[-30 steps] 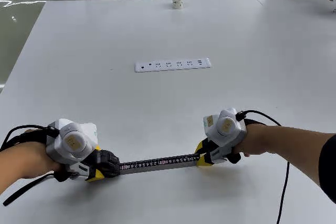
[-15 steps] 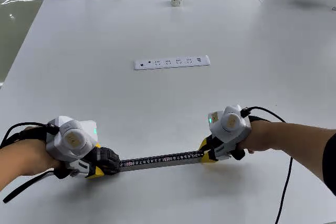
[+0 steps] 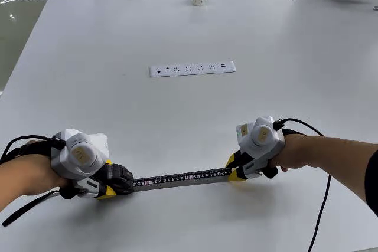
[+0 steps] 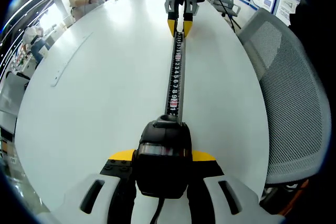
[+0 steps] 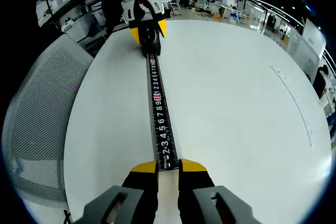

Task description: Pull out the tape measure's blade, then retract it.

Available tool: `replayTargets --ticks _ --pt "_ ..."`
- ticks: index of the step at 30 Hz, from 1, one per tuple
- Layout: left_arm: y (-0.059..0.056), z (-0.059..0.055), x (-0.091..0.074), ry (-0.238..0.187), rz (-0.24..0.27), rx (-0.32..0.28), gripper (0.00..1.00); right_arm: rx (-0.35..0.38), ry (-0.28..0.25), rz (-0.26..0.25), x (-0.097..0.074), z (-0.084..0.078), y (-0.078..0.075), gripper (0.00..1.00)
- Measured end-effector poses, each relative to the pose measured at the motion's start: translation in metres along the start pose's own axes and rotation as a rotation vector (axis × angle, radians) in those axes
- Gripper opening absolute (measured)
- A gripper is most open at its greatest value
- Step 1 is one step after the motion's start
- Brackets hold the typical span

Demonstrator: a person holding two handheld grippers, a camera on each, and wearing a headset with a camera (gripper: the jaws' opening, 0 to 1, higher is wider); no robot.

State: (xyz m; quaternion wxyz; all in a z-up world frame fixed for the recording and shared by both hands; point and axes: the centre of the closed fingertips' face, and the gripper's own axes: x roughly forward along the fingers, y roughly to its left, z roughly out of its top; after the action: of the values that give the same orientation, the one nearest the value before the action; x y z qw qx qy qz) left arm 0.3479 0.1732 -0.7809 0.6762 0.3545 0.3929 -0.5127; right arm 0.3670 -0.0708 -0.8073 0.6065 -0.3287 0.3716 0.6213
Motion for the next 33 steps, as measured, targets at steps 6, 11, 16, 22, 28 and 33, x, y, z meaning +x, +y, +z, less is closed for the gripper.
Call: replayTargets --ticks 6,11,16,22,28,33 --pt "-0.0010 -0.0006 -0.0002 0.001 0.003 0.000 0.32 0.005 0.000 -0.001 -0.0020 -0.0028 0.0003 0.10" --pt "-0.0024 -0.0001 -0.0009 0.001 0.003 -0.001 0.32 0.006 -0.001 -0.004 -0.0026 -0.0038 -0.0005 0.10" --pt "-0.0012 0.0003 -0.0008 -0.003 0.003 -0.002 0.32 0.017 -0.003 -0.008 -0.0026 -0.0030 -0.0006 0.10" --pt "-0.0028 0.0032 -0.0020 -0.014 -0.002 0.016 0.32 0.016 0.003 -0.010 -0.0023 -0.0019 -0.0006 0.11" --pt "-0.0030 0.0040 -0.0025 0.002 0.000 0.017 0.33 -0.004 0.019 -0.005 -0.0022 -0.0019 -0.0003 0.11" --pt "-0.0041 0.0028 -0.0029 0.014 0.000 0.033 0.33 -0.026 0.032 -0.001 -0.0022 -0.0017 0.0000 0.12"
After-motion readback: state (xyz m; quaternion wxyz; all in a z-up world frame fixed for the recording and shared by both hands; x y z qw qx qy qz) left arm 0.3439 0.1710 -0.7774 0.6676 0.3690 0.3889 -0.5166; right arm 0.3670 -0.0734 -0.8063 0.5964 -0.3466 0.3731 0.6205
